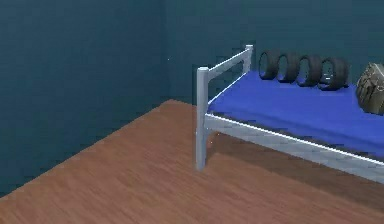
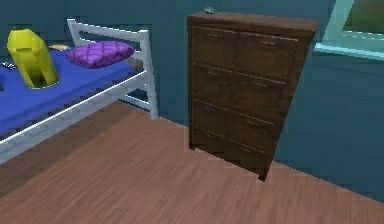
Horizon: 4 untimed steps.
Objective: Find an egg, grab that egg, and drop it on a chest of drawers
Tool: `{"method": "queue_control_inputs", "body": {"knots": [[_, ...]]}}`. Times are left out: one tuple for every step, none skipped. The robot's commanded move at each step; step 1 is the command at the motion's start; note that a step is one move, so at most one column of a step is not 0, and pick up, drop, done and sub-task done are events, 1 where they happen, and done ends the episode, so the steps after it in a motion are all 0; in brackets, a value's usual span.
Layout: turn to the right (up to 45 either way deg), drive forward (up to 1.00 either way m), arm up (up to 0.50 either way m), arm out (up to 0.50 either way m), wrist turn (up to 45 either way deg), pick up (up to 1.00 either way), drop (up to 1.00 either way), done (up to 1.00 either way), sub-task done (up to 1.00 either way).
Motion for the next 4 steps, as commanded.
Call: {"method": "queue_control_inputs", "body": {"knots": [[-12.0, 0.0, 0.0, 0.0, 0.0, 0.0, 0.0, 0.0, 0.0], [0.0, 0.1, 0.0, 0.0, 0.0, 0.0, 0.0, 0.0, 0.0], [-42.0, 0.0, 0.0, 0.0, 0.0, 0.0, 0.0, 0.0, 0.0], [0.0, 0.45, 0.0, 0.0, 0.0, 0.0, 0.0, 0.0, 0.0]]}}
